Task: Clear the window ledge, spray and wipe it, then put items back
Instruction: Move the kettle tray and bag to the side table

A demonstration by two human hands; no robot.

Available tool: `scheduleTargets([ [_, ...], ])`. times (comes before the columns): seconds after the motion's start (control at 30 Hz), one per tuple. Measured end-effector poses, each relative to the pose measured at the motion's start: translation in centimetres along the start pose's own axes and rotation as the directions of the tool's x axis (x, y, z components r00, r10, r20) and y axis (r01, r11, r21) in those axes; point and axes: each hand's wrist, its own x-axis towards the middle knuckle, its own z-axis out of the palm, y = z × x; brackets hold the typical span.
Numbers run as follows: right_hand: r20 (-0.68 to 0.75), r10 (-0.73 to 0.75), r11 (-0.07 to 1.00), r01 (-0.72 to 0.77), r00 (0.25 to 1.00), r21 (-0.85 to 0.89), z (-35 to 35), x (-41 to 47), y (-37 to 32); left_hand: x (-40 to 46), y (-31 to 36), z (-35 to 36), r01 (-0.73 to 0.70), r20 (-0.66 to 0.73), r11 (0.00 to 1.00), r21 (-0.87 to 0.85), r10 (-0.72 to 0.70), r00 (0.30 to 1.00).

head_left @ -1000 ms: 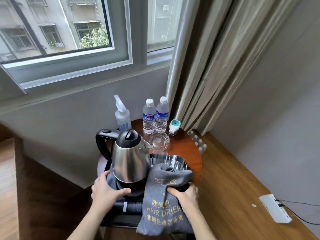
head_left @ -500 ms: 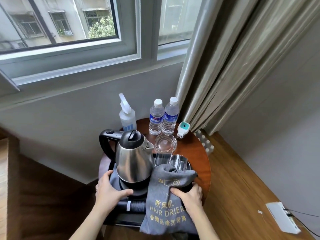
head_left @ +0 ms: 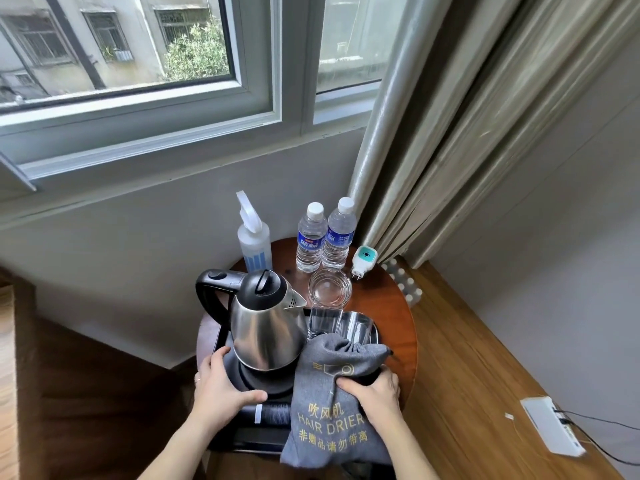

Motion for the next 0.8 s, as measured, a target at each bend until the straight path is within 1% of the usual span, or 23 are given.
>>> scheduleTargets([
  [0.07, 0.01, 0.015, 1.0, -0.015, 1.0, -0.022, -0.4, -0.7, -0.8, -0.2, 0.7, -0.7, 0.013, 0.042, 1.0, 0.027, -0.015, 0.999],
  [0.13, 0.003, 0.021, 0.998, -0.021, 1.0, -0.06, -0.8, -1.7, -1.7, -0.7, 1.9, -1.4, 0.014, 0.048, 0.999, 0.046, -0.016, 0.999],
  [0.23, -0.012, 0.017, 0.994, -0.019, 1.0, -0.109, -1.5, -3.5, -3.3, -1.7, 4.1, -3.0, -0.026, 0.057, 0.994, 0.109, 0.02, 0.998],
  [0.37, -0.04, -0.06, 0.986, 0.052, 0.997, -0.161, -2.4, -6.5, -5.8, -3.2, 6.2, -6.1, -0.043, 0.059, 0.986, 0.164, 0.034, 0.998],
  [0.47, -0.049, -0.113, 0.979, 0.103, 0.992, -0.178, -2.9, -9.0, -7.7, -4.5, 7.1, -8.6, -0.059, 0.036, 0.988, 0.145, 0.054, 0.998],
  [0.67, -0.046, -0.191, 0.965, 0.179, 0.98, -0.193, -2.1, -14.3, -10.3, -7.4, 8.8, -12.5, -0.172, 0.037, 0.974, 0.147, 0.168, 0.985],
  [0.8, -0.034, -0.256, 0.954, 0.247, 0.966, -0.168, -1.1, -18.3, -11.3, -9.7, 9.2, -14.6, -0.268, 0.043, 0.949, 0.165, 0.265, 0.963],
])
